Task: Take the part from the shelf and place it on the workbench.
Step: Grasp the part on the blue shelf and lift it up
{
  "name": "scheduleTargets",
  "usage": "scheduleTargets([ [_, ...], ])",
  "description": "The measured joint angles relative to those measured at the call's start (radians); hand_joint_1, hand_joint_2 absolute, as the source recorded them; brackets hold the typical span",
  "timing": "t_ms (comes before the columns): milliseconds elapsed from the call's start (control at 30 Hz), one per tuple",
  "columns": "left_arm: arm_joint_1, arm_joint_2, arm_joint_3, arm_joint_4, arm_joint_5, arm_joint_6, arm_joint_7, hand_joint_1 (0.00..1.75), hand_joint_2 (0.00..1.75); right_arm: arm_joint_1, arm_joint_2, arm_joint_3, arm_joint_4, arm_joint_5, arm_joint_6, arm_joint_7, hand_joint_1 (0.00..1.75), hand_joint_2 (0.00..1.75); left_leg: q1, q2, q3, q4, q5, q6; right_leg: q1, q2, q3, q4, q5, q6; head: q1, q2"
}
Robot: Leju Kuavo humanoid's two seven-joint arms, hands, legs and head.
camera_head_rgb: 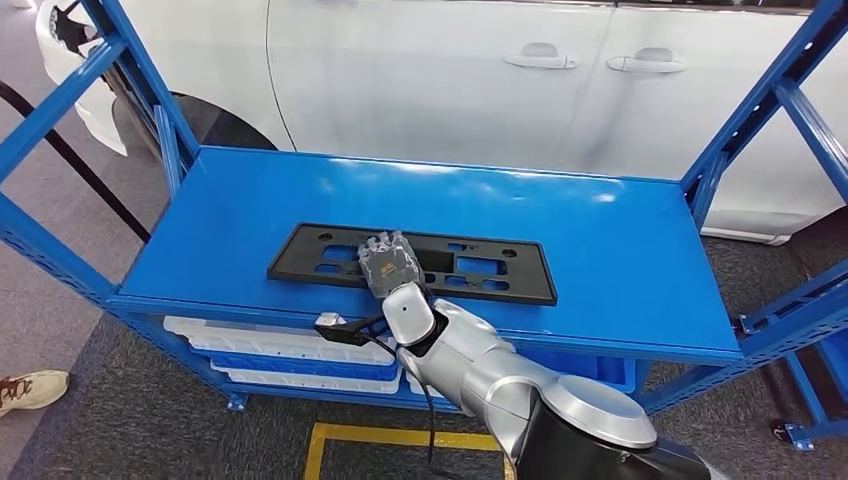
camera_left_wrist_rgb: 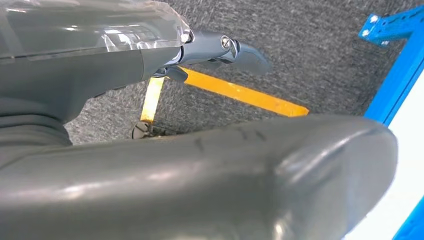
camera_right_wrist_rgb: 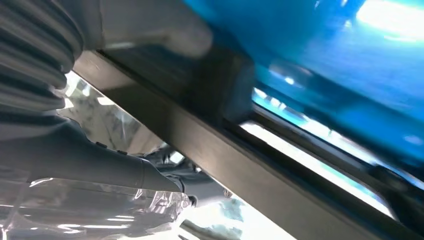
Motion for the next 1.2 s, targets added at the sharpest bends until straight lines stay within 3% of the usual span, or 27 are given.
scheduleTargets([
  [67, 0.001, 0.001, 0.0, 0.0, 0.002, 0.0, -0.001, 0.0, 0.0, -0.003, 0.0, -0.012, 0.009, 0.0, 0.0, -0.001, 1.75, 1.75, 0.002, 0.0, -0.001, -0.004, 0.001, -0.012, -0.002, -0.001, 0.002, -0.01, 0.005, -0.004, 0.0, 0.0],
  [133, 0.001, 0.002, 0.0, 0.0, 0.005, 0.001, -0.003, 0.0, 0.0, -0.007, 0.0, -0.022, 0.014, 0.003, 0.002, -0.003, 1.75, 1.75, 0.002, 0.001, -0.01, 0.019, -0.018, -0.021, -0.008, -0.003, 0.011, -0.028, 0.013, -0.012, 0.0, 0.0],
  [233, 0.004, 0.005, 0.0, 0.0, 0.012, 0.0, -0.006, 0.0, 0.0, -0.01, 0.0, -0.031, 0.019, 0.007, 0.011, -0.008, 1.75, 1.75, 0.005, 0.002, -0.088, 0.191, -0.104, -0.034, -0.009, -0.005, 0.015, -0.034, 0.016, -0.02, 0.0, 0.0],
  [267, 0.006, 0.006, 0.0, 0.0, 0.014, -0.001, -0.007, 0.0, 0.0, -0.01, 0.0, -0.033, 0.02, 0.008, 0.016, -0.009, 1.75, 1.75, 0.006, 0.002, -0.114, 0.246, -0.121, -0.038, -0.009, -0.005, 0.014, -0.032, 0.015, -0.021, 0.0, 0.0],
  [300, 0.008, 0.007, 0.0, 0.0, 0.015, -0.001, -0.007, 0.0, 0.0, -0.009, 0.0, -0.034, 0.021, 0.009, 0.02, -0.009, 1.75, 1.75, 0.007, 0.002, -0.126, 0.267, -0.119, -0.041, -0.008, -0.005, 0.014, -0.029, 0.013, -0.021, 0.0, 0.0],
  [333, 0.009, 0.009, 0.0, 0.0, 0.016, -0.002, -0.007, 0.0, 0.0, -0.009, 0.0, -0.036, 0.022, 0.01, 0.024, -0.008, 1.75, 1.75, 0.008, 0.002, -0.118, 0.248, -0.098, -0.043, -0.009, -0.004, 0.014, -0.025, 0.01, -0.019, 0.0, 0.0],
  [400, 0.009, 0.013, 0.0, 0.0, 0.017, -0.005, -0.009, 0.0, 0.0, -0.011, 0.0, -0.039, 0.022, 0.011, 0.032, -0.007, 1.75, 1.75, 0.01, 0.005, -0.058, 0.124, -0.034, -0.044, -0.011, -0.003, 0.013, -0.013, 0.002, -0.013, 0.0, 0.0],
  [467, 0.008, 0.015, 0.0, 0.0, 0.018, -0.016, -0.022, 0.0, 0.0, -0.013, 0.001, -0.042, 0.021, 0.011, 0.039, -0.006, 1.75, 1.75, 0.007, 0.006, -0.01, 0.027, -0.004, -0.034, -0.008, -0.001, 0.009, 0.001, -0.005, -0.004, 0.0, 0.0],
  [567, 0.012, 0.018, 0.0, 0.0, 0.019, -0.038, -0.056, 0.0, 0.0, -0.017, 0.001, -0.046, 0.02, 0.01, 0.048, -0.006, 1.75, 1.75, 0.004, 0.004, -0.004, 0.011, -0.004, -0.011, -0.005, 0.0, 0.005, 0.004, -0.006, 0.009, 0.0, 0.0],
  [633, 0.012, 0.019, 0.0, 0.0, 0.02, -0.049, -0.076, 0.0, 0.0, -0.02, 0.001, -0.049, 0.02, 0.008, 0.052, -0.007, 1.75, 1.75, 0.007, 0.004, -0.004, 0.006, 0.001, 0.0, -0.006, 0.0, -0.006, 0.028, -0.026, 0.02, 0.0, 0.0],
  [733, 0.013, 0.02, 0.0, 0.0, 0.02, -0.056, -0.106, 0.0, 0.0, -0.022, 0.001, -0.051, 0.02, 0.008, 0.053, -0.013, 1.75, 1.75, 0.009, 0.005, -0.007, 0.004, 0.004, 0.009, -0.012, 0.0, -0.084, 0.197, -0.117, 0.034, 0.0, 0.0],
  [767, 0.014, 0.02, 0.0, 0.0, 0.019, -0.056, -0.113, 0.0, 0.0, -0.021, 0.001, -0.052, 0.02, 0.008, 0.053, -0.015, 1.75, 1.75, 0.009, 0.005, -0.008, 0.004, 0.005, 0.009, -0.014, 0.0, -0.113, 0.257, -0.138, 0.036, 0.0, 0.0],
  [800, 0.015, 0.021, 0.0, 0.0, 0.017, -0.054, -0.116, 0.0, 0.0, -0.021, 0.001, -0.052, 0.02, 0.008, 0.053, -0.017, 1.75, 1.75, 0.009, 0.005, -0.009, 0.004, 0.005, 0.009, -0.015, 0.0, -0.128, 0.287, -0.14, 0.037, 0.0, 0.0],
  [833, 0.016, 0.021, 0.0, 0.0, 0.015, -0.052, -0.117, 0.0, 0.0, -0.02, 0.001, -0.052, 0.02, 0.008, 0.053, -0.018, 1.75, 1.75, 0.009, 0.004, -0.008, 0.004, 0.005, 0.009, -0.016, 0.0, -0.124, 0.278, -0.124, 0.036, 0.0, 0.0],
  [867, 0.017, 0.021, -0.001, 0.0, 0.013, -0.049, -0.117, 0.0, 0.0, -0.021, 0.001, -0.053, 0.019, 0.008, 0.053, -0.018, 1.75, 1.75, 0.009, 0.003, -0.007, 0.004, 0.004, 0.009, -0.016, 0.0, -0.101, 0.231, -0.093, 0.033, 0.0, 0.0],
  [900, 0.018, 0.021, -0.002, 0.0, 0.012, -0.046, -0.117, 0.0, 0.0, -0.022, 0.001, -0.054, 0.018, 0.008, 0.053, -0.018, 1.75, 1.75, 0.009, 0.001, -0.005, 0.004, 0.004, 0.008, -0.015, 0.0, -0.065, 0.159, -0.055, 0.028, 0.0, 0.0],
  [967, 0.018, 0.021, -0.006, 0.0, 0.009, -0.04, -0.114, 0.0, 0.0, -0.024, 0.001, -0.056, 0.016, 0.007, 0.051, -0.021, 1.75, 1.75, 0.005, 0.0, -0.006, 0.005, 0.004, 0.001, -0.01, 0.0, -0.007, 0.037, -0.012, 0.017, 0.0, 0.0],
  [1100, 0.019, 0.02, -0.016, 0.0, 0.002, -0.034, -0.105, 0.0, 0.0, -0.025, 0.002, -0.064, 0.006, -0.016, 0.029, -0.046, 1.75, 1.75, 0.006, 0.0, -0.007, 0.002, 0.004, -0.023, -0.006, 0.0, 0.007, -0.006, -0.004, -0.001, 0.0, 0.0],
  [1167, 0.018, 0.02, -0.017, 0.0, 0.001, -0.035, -0.105, 0.0, 0.0, -0.027, 0.003, -0.076, -0.001, -0.041, 0.006, -0.071, 1.75, 1.75, 0.008, 0.001, -0.026, 0.045, -0.026, -0.031, -0.011, -0.002, 0.013, -0.018, 0.003, -0.013, 0.0, 0.0],
  [1200, 0.018, 0.02, -0.017, 0.0, 0.001, -0.036, -0.105, 0.0, 0.0, -0.028, 0.003, -0.082, -0.005, -0.05, -0.001, -0.081, 1.75, 1.75, 0.008, 0.002, -0.05, 0.099, -0.057, -0.035, -0.011, -0.002, 0.014, -0.021, 0.005, -0.017, 0.0, 0.0],
])
